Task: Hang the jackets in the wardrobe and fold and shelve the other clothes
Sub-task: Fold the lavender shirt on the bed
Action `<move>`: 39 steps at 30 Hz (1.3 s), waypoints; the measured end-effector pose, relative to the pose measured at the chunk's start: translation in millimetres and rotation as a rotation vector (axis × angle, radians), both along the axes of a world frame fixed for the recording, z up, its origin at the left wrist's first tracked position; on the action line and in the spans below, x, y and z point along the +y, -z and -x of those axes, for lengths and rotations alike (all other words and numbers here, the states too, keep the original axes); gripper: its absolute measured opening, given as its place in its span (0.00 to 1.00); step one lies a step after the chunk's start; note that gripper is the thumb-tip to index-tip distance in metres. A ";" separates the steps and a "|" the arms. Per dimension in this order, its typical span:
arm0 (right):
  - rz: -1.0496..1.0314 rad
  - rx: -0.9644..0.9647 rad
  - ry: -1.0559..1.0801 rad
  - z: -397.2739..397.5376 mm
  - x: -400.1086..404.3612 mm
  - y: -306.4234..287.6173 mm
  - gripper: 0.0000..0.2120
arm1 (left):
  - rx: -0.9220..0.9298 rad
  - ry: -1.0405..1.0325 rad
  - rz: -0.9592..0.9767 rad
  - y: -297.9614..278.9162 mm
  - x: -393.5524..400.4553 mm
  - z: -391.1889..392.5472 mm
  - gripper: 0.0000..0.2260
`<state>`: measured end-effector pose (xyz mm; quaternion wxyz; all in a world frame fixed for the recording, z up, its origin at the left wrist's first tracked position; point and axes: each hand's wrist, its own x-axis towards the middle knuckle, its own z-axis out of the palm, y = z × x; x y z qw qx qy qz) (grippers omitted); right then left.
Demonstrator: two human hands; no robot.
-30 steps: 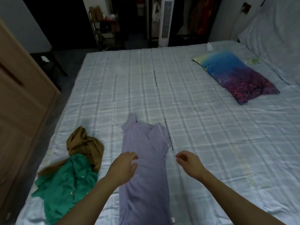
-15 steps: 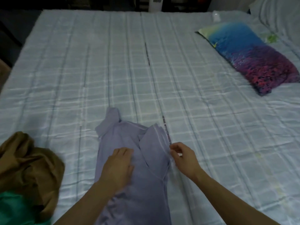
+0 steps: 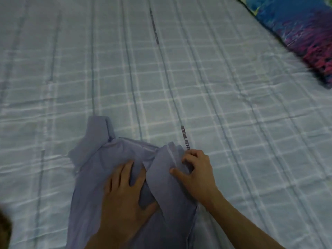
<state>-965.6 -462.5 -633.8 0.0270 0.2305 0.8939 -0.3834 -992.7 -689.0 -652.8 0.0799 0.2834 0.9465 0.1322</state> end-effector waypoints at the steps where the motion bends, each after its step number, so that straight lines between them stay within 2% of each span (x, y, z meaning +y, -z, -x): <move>1: 0.000 0.007 0.000 0.8 0.4 0.5 0.15 | 0.004 0.011 0.000 0.7 3.7 2.7 0.39; 5: 0.007 -0.002 -0.020 2.9 2.5 -4.0 0.12 | -0.039 0.029 -0.015 10.7 11.4 5.7 0.39; 8: 0.076 0.013 0.010 1.6 1.1 -9.4 0.11 | -0.022 0.001 -0.102 14.7 9.2 3.5 0.40; 17: 0.350 0.074 0.266 -19.5 21.8 -16.9 0.12 | 0.009 0.003 -0.090 6.5 12.0 1.8 0.37; 21: 0.425 0.111 0.367 -35.7 31.5 -22.5 0.11 | 0.010 -0.006 -0.049 3.4 14.5 0.1 0.31; 26: 0.388 0.198 0.465 -50.2 41.8 -44.3 0.10 | 0.053 0.073 -0.015 -2.8 24.0 -6.9 0.22; 31: 0.200 0.168 0.517 -68.9 46.1 -43.0 0.11 | -0.028 0.058 0.096 -6.6 31.8 -13.4 0.26; 34: 0.322 0.068 0.526 -78.1 36.8 -33.6 0.10 | -0.031 0.063 0.136 -10.9 38.3 -18.4 0.29; 37: 0.411 -0.081 0.530 -84.8 31.5 -32.5 0.32 | 0.010 0.119 0.145 -13.9 46.5 -27.3 0.29; 39: 0.402 -0.174 0.516 -89.1 30.7 -32.7 0.41 | 0.011 0.123 0.132 -14.0 49.3 -33.6 0.29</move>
